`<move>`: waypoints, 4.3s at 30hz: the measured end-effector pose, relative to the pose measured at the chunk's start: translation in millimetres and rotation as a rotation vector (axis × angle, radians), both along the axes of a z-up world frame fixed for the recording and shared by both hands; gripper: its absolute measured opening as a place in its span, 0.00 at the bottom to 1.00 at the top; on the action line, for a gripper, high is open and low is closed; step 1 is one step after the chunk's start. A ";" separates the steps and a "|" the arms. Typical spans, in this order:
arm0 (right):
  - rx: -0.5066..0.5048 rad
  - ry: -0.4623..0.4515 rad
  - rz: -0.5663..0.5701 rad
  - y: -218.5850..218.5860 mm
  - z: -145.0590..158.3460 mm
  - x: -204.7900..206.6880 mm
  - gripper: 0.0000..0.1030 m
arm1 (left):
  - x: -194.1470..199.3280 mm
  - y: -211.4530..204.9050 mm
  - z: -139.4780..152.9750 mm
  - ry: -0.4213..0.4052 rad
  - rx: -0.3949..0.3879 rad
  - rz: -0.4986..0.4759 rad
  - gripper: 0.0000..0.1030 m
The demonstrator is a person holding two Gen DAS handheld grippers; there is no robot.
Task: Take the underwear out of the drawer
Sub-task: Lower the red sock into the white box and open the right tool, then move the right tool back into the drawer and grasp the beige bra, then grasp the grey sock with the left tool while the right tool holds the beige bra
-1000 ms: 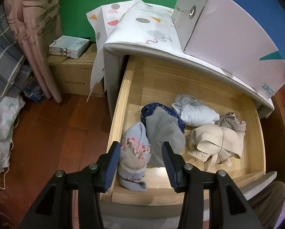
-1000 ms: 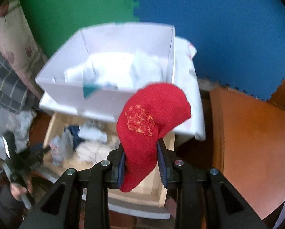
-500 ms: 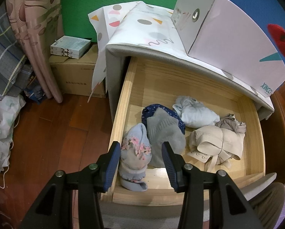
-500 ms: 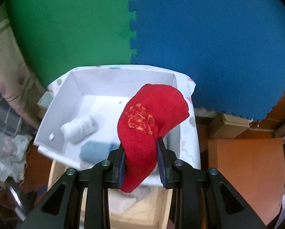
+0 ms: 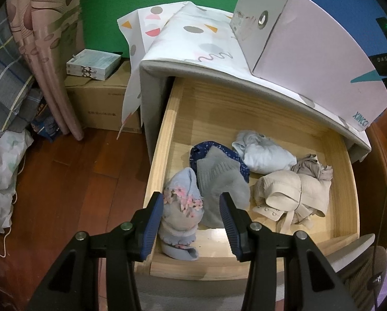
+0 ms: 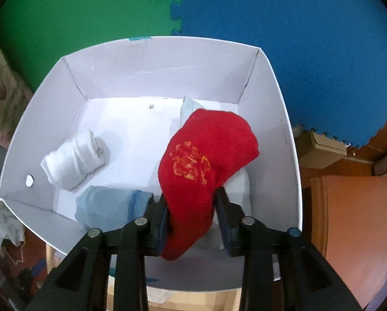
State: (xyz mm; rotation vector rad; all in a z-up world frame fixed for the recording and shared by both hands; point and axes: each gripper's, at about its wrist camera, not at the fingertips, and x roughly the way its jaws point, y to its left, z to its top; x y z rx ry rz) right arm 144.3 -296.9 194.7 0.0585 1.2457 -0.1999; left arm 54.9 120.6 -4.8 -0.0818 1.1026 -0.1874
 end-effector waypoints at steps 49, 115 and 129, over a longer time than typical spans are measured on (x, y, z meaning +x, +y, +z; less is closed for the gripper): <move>0.005 0.345 0.559 126.7 -161.1 -101.3 0.84 | 2.0 -8.4 -10.4 0.055 0.037 -0.030 0.45; 0.079 0.402 0.063 29.7 -195.9 -180.5 0.68 | 42.5 -77.5 -32.6 0.241 0.104 -0.119 0.45; 0.083 0.393 0.062 24.3 -194.5 -180.5 0.68 | 54.8 -77.5 -54.4 0.248 0.153 -0.072 0.31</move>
